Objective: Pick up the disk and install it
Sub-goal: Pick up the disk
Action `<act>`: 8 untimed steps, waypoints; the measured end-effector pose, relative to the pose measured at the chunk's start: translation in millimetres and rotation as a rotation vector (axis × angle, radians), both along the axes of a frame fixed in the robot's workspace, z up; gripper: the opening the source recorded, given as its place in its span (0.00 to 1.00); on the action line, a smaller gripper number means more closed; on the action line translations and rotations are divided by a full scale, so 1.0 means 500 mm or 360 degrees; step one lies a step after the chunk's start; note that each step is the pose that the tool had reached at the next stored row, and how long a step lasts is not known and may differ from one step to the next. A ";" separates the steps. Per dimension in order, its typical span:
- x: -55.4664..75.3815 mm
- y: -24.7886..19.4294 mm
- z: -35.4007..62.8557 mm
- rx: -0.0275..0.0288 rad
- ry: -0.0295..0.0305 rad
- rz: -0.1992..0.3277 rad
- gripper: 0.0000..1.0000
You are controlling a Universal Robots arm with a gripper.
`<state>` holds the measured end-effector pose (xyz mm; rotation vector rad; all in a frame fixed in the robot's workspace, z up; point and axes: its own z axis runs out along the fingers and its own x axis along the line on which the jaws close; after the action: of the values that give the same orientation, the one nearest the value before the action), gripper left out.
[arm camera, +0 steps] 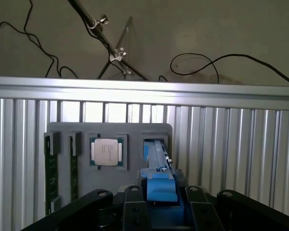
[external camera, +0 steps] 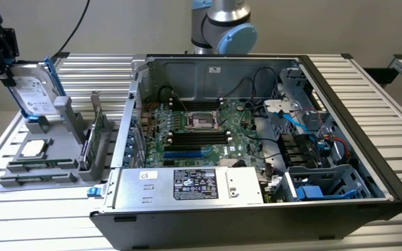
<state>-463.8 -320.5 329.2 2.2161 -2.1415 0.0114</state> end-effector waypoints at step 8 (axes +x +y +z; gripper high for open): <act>0.010 0.0019 0.027 -0.00023 0.00000 0.0000 0.33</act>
<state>-459.0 -319.5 343.0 2.2153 -2.1409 0.0130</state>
